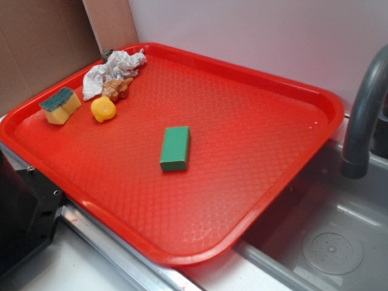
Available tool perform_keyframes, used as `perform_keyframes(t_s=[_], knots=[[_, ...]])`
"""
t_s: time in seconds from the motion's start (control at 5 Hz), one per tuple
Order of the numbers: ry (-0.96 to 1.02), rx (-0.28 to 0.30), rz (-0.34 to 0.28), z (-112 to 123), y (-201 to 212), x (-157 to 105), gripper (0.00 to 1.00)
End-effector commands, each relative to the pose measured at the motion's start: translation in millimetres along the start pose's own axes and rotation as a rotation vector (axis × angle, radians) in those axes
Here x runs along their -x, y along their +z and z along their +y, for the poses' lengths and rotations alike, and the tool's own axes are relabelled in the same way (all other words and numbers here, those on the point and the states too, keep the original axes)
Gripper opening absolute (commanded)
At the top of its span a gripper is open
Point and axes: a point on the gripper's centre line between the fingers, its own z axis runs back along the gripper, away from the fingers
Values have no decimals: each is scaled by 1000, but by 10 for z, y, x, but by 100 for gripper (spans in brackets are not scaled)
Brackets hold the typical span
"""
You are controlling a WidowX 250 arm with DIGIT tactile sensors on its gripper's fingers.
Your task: Grab the green sponge.
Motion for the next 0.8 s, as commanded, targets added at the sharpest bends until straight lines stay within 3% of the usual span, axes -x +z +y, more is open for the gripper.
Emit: perform_keyframes(t_s=[0.0, 0.2, 0.4, 0.6], knots=[[0, 0, 0, 0, 0, 0, 100], [238, -100, 171, 511, -510, -207, 100], [345, -119, 154, 1059, -988, -264, 100], [469, -143, 99, 1595, -1453, -274, 100]])
